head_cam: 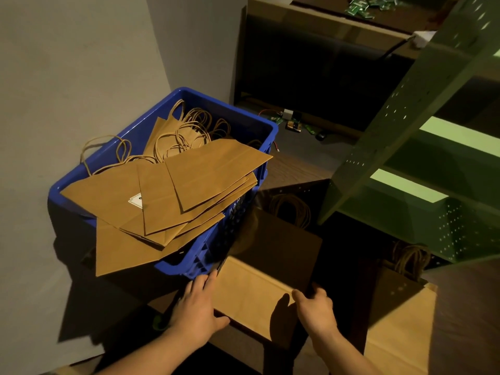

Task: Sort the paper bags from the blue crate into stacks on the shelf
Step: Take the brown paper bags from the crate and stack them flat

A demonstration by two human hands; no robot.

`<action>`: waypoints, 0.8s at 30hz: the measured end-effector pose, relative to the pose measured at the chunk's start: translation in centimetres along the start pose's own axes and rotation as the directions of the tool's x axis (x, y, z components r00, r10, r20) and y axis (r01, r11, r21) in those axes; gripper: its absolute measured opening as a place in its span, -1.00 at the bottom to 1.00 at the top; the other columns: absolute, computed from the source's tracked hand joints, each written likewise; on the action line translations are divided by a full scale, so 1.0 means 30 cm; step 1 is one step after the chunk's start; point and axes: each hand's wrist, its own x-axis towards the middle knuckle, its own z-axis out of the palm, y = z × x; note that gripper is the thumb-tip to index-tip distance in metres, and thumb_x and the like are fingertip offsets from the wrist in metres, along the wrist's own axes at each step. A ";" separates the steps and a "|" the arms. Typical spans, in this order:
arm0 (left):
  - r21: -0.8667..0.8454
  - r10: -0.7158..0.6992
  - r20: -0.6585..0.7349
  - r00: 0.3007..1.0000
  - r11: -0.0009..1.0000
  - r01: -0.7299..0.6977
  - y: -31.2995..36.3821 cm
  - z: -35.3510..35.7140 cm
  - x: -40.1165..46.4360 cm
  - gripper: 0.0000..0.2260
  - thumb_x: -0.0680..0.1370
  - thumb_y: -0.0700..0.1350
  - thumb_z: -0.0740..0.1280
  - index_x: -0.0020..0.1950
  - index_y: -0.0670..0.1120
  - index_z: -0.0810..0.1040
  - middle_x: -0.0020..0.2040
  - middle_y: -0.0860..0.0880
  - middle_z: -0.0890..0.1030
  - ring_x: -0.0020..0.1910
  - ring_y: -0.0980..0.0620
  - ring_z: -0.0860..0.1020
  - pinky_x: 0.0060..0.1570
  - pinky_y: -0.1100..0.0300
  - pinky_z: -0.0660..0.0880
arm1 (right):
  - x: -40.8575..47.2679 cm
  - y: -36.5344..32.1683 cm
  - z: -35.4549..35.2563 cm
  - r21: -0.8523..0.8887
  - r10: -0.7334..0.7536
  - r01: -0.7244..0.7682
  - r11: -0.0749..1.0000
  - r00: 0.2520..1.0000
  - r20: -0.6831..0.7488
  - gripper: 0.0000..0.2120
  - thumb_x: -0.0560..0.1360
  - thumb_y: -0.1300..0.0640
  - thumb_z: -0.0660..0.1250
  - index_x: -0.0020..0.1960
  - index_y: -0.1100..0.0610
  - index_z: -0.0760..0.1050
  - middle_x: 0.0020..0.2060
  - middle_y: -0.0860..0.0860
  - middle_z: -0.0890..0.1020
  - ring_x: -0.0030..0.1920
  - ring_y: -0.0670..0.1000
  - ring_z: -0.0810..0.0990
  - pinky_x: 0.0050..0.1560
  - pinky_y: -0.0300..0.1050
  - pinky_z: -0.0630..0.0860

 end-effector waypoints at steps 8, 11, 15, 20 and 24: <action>-0.069 0.093 -0.101 0.991 0.993 -0.100 0.019 -0.043 -0.094 -0.28 0.44 0.39 0.30 0.53 0.24 0.16 0.42 0.26 0.17 0.42 0.17 0.23 0.40 0.06 0.37 | -0.046 -0.102 -0.023 -0.112 -0.250 0.233 0.966 0.952 -0.177 -0.45 0.61 -0.01 0.36 0.51 0.15 0.31 0.30 0.12 0.44 0.26 0.12 0.54 0.25 0.14 0.61; -0.152 0.107 -0.125 0.986 0.980 -0.126 0.045 -0.088 -0.132 -0.68 0.52 0.30 0.31 0.22 0.28 0.37 0.20 0.33 0.31 0.24 0.25 0.39 0.27 0.18 0.44 | -0.089 -0.176 -0.032 -0.046 -0.336 0.333 0.942 0.930 -0.147 -0.51 0.63 0.01 0.33 0.50 0.10 0.33 0.17 0.01 0.48 -0.03 0.02 0.64 -0.10 -0.01 0.71; -0.381 0.158 -0.089 0.983 0.907 -0.180 0.116 -0.167 -0.163 -0.87 0.53 0.21 0.37 0.01 0.23 0.53 -0.01 0.21 0.54 -0.08 0.23 0.56 -0.05 0.28 0.57 | -0.157 -0.278 -0.040 -0.019 -0.513 0.516 0.856 0.845 -0.147 -0.62 0.66 0.04 0.30 0.46 0.06 0.41 0.20 -0.04 0.52 -0.19 -0.20 0.52 -0.31 -0.38 0.42; -0.479 0.336 -0.207 0.919 0.784 -0.395 0.207 -0.313 -0.205 -0.92 0.56 0.11 0.38 0.02 0.17 0.62 -0.04 0.15 0.57 -0.12 0.25 0.57 -0.15 0.41 0.52 | -0.250 -0.421 -0.053 0.012 -0.684 0.700 0.714 0.702 -0.199 -0.74 0.64 0.05 0.33 0.31 -0.04 0.50 0.16 -0.11 0.57 0.17 -0.07 0.57 0.16 -0.04 0.60; -0.488 0.334 -0.490 0.805 0.660 -0.571 0.199 -0.431 -0.214 -0.87 0.55 0.18 0.30 -0.07 0.22 0.62 -0.18 0.18 0.62 -0.16 0.15 0.61 -0.23 0.34 0.51 | -0.301 -0.531 -0.069 -0.059 -0.823 0.829 0.556 0.540 -0.175 -0.82 0.61 0.08 0.37 0.17 -0.09 0.47 0.01 -0.13 0.52 0.04 -0.12 0.51 -0.01 -0.20 0.48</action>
